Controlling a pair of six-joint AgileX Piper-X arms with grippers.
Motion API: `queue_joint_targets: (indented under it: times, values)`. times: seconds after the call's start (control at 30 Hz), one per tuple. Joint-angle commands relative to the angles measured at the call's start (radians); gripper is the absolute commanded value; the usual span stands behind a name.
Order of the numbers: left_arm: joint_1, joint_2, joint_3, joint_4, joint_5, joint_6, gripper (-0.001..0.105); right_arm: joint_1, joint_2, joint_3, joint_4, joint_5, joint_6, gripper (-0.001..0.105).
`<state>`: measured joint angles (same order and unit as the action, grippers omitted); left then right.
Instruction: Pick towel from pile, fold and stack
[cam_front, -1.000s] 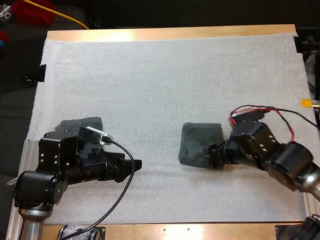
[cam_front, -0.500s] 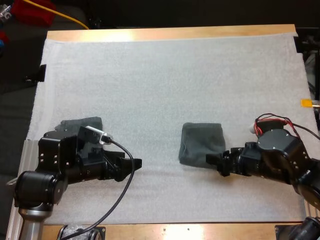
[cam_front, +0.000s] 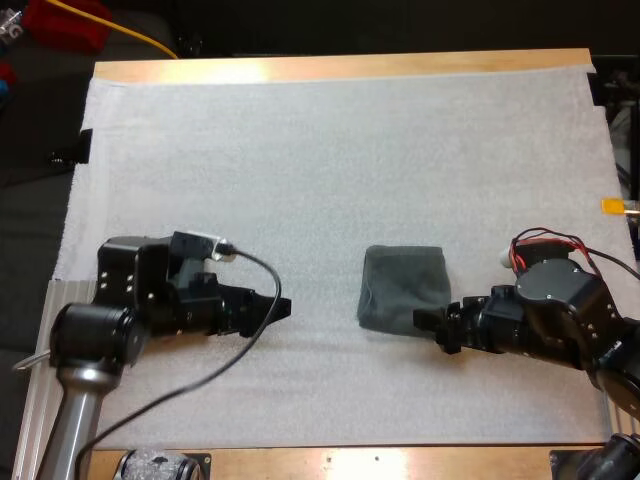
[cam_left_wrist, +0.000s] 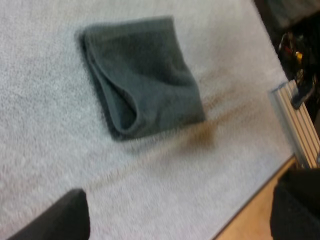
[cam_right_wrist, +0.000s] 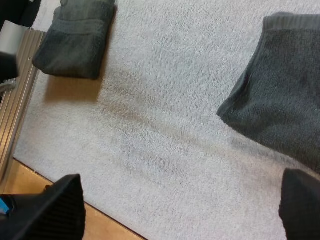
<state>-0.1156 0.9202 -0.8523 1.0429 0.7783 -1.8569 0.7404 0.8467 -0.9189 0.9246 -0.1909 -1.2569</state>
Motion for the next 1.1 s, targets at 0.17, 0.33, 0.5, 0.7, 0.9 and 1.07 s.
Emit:
queue_joint_targets:
  times: [0.17,0.33,0.5,0.7,0.9,1.07]
  values:
    - [0.003,0.087,-0.002,-0.093,0.005,-0.001,0.071,-0.001,-0.005,-0.009,0.005,0.056,0.004,0.077]
    - [0.003,0.148,-0.002,-0.144,0.005,-0.001,0.071,-0.001,-0.005,-0.009,-0.017,0.107,0.004,0.077]
    - [-0.019,0.215,-0.002,-0.186,0.005,-0.001,0.071,-0.001,-0.005,-0.009,-0.038,0.112,0.004,0.077]
    - [-0.113,0.316,-0.002,-0.288,-0.008,-0.057,0.071,-0.001,-0.005,-0.009,-0.038,0.114,0.019,0.077]
    - [-0.174,0.432,-0.002,-0.401,-0.025,-0.152,0.071,-0.001,-0.005,-0.009,-0.035,0.114,0.027,0.077]
    - [-0.196,0.533,-0.002,-0.456,-0.025,-0.208,0.071,-0.001,-0.005,-0.009,-0.023,0.114,0.027,0.077]
